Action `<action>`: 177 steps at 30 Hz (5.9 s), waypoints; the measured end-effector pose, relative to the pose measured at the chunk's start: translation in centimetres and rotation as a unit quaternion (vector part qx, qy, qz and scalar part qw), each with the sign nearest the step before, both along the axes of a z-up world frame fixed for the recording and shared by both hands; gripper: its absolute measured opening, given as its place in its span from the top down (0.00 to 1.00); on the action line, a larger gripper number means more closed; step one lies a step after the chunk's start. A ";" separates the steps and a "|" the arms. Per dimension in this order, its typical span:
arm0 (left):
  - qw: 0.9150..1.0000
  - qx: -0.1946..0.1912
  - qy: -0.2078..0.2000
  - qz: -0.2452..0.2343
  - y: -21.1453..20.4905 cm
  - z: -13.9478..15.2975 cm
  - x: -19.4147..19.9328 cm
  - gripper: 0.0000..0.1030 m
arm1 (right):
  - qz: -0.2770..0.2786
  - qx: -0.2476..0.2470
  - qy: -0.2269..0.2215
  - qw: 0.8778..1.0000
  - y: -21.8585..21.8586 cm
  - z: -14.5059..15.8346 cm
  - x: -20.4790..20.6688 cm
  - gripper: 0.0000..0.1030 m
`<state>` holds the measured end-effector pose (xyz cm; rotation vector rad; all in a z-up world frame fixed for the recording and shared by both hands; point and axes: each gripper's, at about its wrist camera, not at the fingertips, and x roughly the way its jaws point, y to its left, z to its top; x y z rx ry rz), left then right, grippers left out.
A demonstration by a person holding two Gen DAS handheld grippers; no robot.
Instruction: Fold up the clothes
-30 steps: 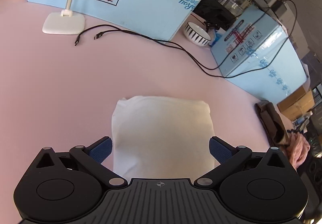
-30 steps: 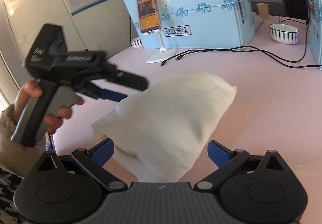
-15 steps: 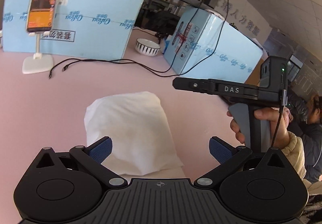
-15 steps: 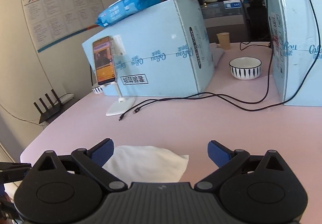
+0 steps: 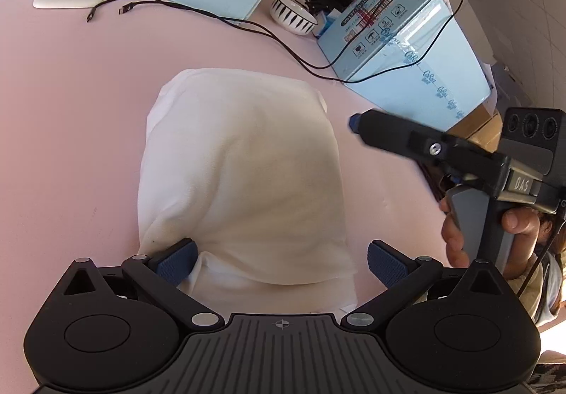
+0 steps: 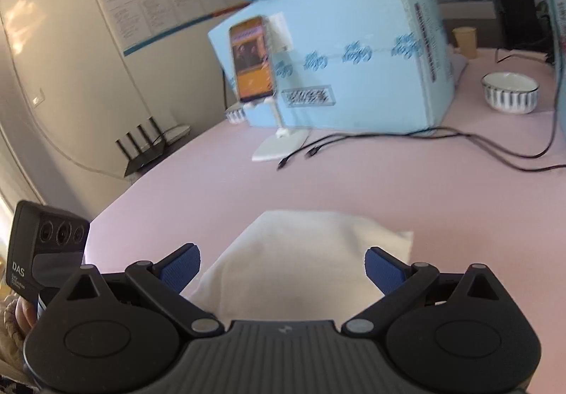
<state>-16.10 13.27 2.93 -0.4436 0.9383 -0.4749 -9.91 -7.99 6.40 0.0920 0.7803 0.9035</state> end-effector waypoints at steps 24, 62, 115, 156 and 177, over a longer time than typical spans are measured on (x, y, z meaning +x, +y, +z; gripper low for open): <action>0.997 0.053 0.031 -0.056 2.3 -0.3 6.0 0.00 | -0.091 0.177 0.218 0.955 -9.3 -6.1 1.7 0.00; 0.989 0.025 -0.126 0.074 1.7 -2.0 1.5 0.49 | -0.128 0.135 0.111 0.976 -4.9 -5.3 1.7 0.56; 0.935 0.092 -0.113 0.323 17.9 2.6 -12.0 0.67 | 0.094 0.163 0.066 0.980 17.6 0.3 -2.5 0.67; 0.980 0.051 -0.027 0.190 14.3 -0.8 -1.7 0.53 | -0.060 0.075 0.080 0.992 11.3 -2.1 3.1 0.58; 0.983 0.127 0.003 0.135 14.2 0.7 -1.8 0.26 | 0.012 0.022 0.144 0.989 11.2 -1.9 4.0 0.11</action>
